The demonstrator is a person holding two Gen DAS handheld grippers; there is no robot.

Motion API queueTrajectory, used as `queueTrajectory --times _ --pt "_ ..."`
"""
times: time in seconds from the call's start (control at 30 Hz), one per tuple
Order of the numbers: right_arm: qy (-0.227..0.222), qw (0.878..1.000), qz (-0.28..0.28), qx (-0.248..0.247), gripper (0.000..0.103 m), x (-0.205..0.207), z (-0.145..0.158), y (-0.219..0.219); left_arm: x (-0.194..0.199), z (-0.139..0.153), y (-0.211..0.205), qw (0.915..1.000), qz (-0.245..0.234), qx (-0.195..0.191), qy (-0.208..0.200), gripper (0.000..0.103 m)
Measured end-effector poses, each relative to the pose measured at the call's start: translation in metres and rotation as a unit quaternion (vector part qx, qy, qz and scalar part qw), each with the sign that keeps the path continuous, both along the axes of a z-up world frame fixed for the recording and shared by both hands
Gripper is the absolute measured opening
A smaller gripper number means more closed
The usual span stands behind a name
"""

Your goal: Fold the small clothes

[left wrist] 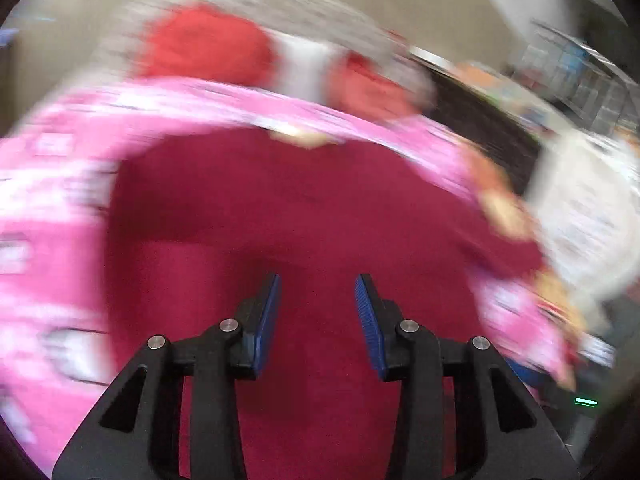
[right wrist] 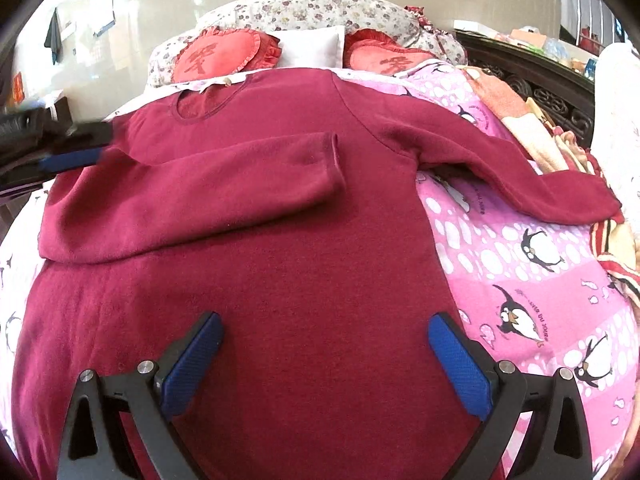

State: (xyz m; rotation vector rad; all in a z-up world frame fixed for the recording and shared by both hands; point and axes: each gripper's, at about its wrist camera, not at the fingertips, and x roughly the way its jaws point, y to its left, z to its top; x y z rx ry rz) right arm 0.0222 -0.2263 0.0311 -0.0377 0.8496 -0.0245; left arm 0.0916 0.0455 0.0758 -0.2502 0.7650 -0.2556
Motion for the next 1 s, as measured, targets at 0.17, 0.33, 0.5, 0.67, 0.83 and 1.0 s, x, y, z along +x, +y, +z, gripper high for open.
queueTrajectory --times 0.17,0.33,0.5,0.67,0.83,1.0 --pt "-0.046 0.998 0.046 0.016 0.091 -0.002 0.047 0.009 0.017 -0.045 0.048 0.9946 0.067 0.009 0.078 0.038" --pt "-0.055 0.989 0.133 0.035 0.078 0.050 0.075 0.030 0.004 -0.043 0.030 0.9958 0.071 0.027 0.051 0.045" --pt "0.083 0.988 0.126 0.035 0.071 0.107 -0.002 0.025 -0.015 -0.035 0.030 0.9960 0.074 -0.006 0.048 0.047" --pt "0.025 0.988 0.147 0.043 0.077 0.093 -0.010 0.019 -0.045 -0.025 0.009 0.9980 0.062 0.012 0.006 0.059" --pt "0.021 0.985 0.160 0.054 0.083 0.090 -0.007 0.019 -0.045 -0.050 -0.012 0.9954 0.064 0.067 0.025 0.065" --pt "-0.067 0.991 0.103 0.045 0.079 0.062 0.042 -0.037 -0.044 -0.053 -0.020 0.9928 0.068 0.094 0.029 0.067"
